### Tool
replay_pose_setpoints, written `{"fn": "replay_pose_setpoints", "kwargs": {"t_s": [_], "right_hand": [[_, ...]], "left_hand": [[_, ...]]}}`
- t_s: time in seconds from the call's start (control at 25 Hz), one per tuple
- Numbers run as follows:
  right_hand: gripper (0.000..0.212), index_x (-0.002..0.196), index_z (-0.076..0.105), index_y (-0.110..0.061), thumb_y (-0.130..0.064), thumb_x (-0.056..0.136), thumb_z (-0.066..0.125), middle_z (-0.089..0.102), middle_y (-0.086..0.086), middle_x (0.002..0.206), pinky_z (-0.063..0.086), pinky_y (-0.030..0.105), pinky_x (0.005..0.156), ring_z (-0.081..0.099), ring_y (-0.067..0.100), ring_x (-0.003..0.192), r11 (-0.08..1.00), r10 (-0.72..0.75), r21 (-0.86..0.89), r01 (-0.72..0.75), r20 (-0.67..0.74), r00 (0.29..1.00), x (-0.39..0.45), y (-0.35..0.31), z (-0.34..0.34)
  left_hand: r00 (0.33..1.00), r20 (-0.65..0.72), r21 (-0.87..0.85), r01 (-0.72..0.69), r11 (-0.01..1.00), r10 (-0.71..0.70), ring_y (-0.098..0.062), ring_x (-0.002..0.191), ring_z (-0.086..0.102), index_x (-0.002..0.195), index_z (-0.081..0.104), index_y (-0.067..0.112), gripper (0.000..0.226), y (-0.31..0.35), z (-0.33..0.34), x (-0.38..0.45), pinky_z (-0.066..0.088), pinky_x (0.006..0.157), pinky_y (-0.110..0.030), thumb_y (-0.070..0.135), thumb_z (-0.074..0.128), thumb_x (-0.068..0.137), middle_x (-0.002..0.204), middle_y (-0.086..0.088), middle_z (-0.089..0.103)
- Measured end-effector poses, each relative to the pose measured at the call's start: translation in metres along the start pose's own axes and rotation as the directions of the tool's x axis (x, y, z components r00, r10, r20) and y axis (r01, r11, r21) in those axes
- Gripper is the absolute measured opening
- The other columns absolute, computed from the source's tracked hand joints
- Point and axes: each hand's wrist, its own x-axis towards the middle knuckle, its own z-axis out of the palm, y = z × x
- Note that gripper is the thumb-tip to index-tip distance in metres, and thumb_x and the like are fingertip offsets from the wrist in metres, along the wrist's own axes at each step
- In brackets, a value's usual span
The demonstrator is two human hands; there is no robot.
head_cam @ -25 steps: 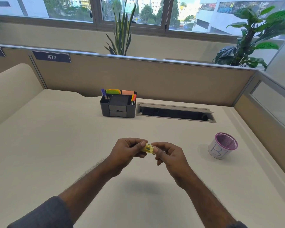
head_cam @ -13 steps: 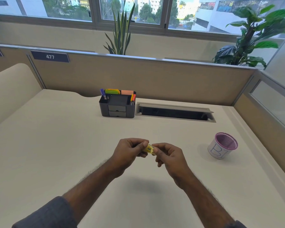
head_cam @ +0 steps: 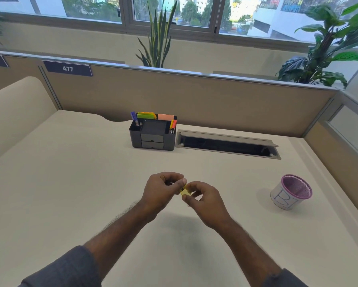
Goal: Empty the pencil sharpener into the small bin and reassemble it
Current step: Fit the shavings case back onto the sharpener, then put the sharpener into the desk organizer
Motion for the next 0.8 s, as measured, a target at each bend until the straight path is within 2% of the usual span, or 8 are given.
{"fn": "replay_pose_setpoints", "kwargs": {"t_s": [0.16, 0.24, 0.4, 0.48, 0.6, 0.72, 0.8], "right_hand": [[0.020, 0.106, 0.070, -0.021, -0.019, 0.087, 0.070, 0.068, -0.008, 0.087, 0.047, 0.014, 0.063, 0.064, 0.013, 0.082, 0.999, -0.046, -0.026, 0.046, 0.008, 0.999, 0.022, -0.007, 0.011], [0.024, 0.111, 0.068, -0.021, -0.018, 0.087, 0.070, 0.066, -0.011, 0.089, 0.046, 0.011, 0.061, 0.062, 0.010, 0.082, 0.996, -0.069, -0.058, 0.069, 0.004, 0.998, 0.034, -0.011, 0.016], [0.033, 0.117, 0.065, -0.018, -0.016, 0.086, 0.072, 0.064, -0.006, 0.099, 0.045, 0.010, 0.066, 0.058, 0.007, 0.083, 0.981, -0.089, -0.171, 0.092, 0.026, 0.996, 0.077, -0.022, 0.023], [0.030, 0.115, 0.067, -0.017, -0.015, 0.086, 0.071, 0.063, -0.005, 0.101, 0.046, 0.014, 0.070, 0.056, 0.008, 0.083, 0.964, -0.110, -0.241, 0.114, 0.030, 0.994, 0.107, -0.029, 0.024], [0.029, 0.113, 0.069, -0.016, -0.014, 0.085, 0.072, 0.066, -0.001, 0.106, 0.051, 0.026, 0.079, 0.057, 0.011, 0.092, 0.931, -0.177, -0.316, 0.181, 0.042, 0.983, 0.155, -0.042, 0.025], [0.028, 0.111, 0.070, -0.013, -0.011, 0.084, 0.072, 0.068, 0.002, 0.104, 0.051, 0.027, 0.078, 0.058, 0.014, 0.092, 0.898, -0.232, -0.369, 0.240, 0.066, 0.970, 0.203, -0.054, 0.034], [0.026, 0.109, 0.071, -0.012, -0.010, 0.083, 0.072, 0.070, 0.004, 0.101, 0.056, 0.032, 0.079, 0.061, 0.016, 0.088, 0.881, -0.248, -0.395, 0.260, 0.083, 0.965, 0.235, -0.057, 0.045]], "left_hand": [[0.999, 0.003, 0.056, -0.032, 0.998, 0.032, -0.019, 0.086, 0.073, 0.112, 0.074, 0.019, 0.034, -0.006, -0.013, 0.015, 0.062, 0.080, -0.033, 0.021, 0.080, 0.079, 0.095, 0.003, 0.078], [0.999, -0.014, 0.086, -0.042, 0.995, 0.044, -0.017, 0.087, 0.073, 0.114, 0.073, 0.019, 0.034, -0.008, -0.020, 0.027, 0.062, 0.082, -0.035, 0.018, 0.079, 0.081, 0.097, 0.004, 0.077], [0.998, -0.067, 0.069, -0.009, 0.998, 0.014, -0.018, 0.093, 0.071, 0.119, 0.069, 0.013, 0.034, -0.003, -0.037, 0.063, 0.060, 0.087, -0.035, 0.011, 0.073, 0.086, 0.102, -0.001, 0.074], [0.998, -0.070, 0.049, 0.010, 0.999, -0.006, -0.019, 0.096, 0.070, 0.120, 0.068, 0.012, 0.034, 0.002, -0.049, 0.086, 0.059, 0.086, -0.032, 0.008, 0.071, 0.087, 0.104, -0.004, 0.073], [0.998, -0.045, 0.116, -0.042, 0.992, 0.048, -0.017, 0.095, 0.071, 0.118, 0.069, 0.014, 0.033, 0.006, -0.070, 0.125, 0.059, 0.083, -0.029, 0.007, 0.071, 0.086, 0.100, -0.001, 0.074], [0.989, -0.014, 0.313, -0.136, 0.940, 0.148, -0.007, 0.089, 0.069, 0.118, 0.068, 0.014, 0.034, 0.010, -0.093, 0.170, 0.058, 0.082, -0.021, 0.008, 0.073, 0.085, 0.098, 0.004, 0.072], [0.980, -0.018, 0.460, -0.166, 0.872, 0.196, -0.008, 0.087, 0.066, 0.118, 0.069, 0.014, 0.035, 0.007, -0.106, 0.203, 0.056, 0.082, -0.026, 0.013, 0.075, 0.083, 0.098, 0.003, 0.070]]}}
